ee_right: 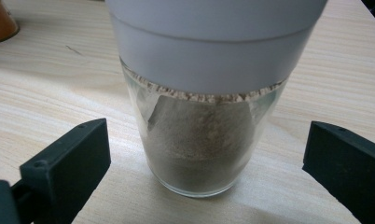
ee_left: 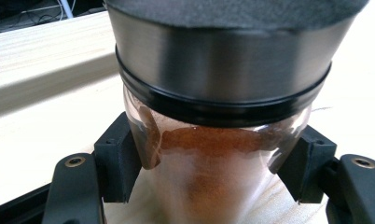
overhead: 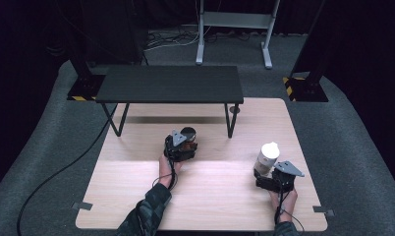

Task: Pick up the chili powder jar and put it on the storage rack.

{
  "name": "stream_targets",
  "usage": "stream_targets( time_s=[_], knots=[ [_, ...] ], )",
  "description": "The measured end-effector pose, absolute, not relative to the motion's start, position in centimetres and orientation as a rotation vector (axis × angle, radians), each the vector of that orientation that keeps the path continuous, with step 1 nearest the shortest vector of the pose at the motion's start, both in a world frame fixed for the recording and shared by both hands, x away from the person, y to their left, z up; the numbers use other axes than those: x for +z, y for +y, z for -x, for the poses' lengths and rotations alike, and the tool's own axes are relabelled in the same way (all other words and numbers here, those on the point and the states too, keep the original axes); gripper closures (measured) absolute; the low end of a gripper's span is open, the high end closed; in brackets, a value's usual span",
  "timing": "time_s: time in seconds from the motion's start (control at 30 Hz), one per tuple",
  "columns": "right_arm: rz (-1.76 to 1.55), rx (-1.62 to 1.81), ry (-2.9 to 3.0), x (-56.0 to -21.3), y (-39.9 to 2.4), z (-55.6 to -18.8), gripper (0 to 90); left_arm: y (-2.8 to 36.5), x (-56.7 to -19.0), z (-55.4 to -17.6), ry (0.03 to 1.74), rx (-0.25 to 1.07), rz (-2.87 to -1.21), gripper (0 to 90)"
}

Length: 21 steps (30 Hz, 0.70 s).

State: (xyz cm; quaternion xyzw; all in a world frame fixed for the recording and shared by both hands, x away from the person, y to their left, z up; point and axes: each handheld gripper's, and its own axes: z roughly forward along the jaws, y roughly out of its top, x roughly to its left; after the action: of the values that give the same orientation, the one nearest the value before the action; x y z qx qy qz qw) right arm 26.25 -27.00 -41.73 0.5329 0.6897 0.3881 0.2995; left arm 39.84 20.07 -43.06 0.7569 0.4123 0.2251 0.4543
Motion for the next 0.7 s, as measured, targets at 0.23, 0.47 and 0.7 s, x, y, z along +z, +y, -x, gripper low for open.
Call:
stream_targets(
  time_s=[0.23, 0.47, 0.7],
  knots=[
    [-1.411, 1.022, 1.843, -41.63, -26.9, -26.37, 0.0, 20.4, -43.0, -39.95, 1.01, 0.542, -1.873, 31.5],
    [-1.411, 1.024, 1.845, -41.63, -26.95, -26.39, 0.0, 20.38, -42.92, -39.96, 1.017, 0.544, -1.869, 31.6],
    [-1.415, 1.035, 1.841, -41.68, -27.12, -26.35, 0.0, 20.28, -42.76, -39.95, 1.014, 0.543, -1.872, 31.6]
  ],
)
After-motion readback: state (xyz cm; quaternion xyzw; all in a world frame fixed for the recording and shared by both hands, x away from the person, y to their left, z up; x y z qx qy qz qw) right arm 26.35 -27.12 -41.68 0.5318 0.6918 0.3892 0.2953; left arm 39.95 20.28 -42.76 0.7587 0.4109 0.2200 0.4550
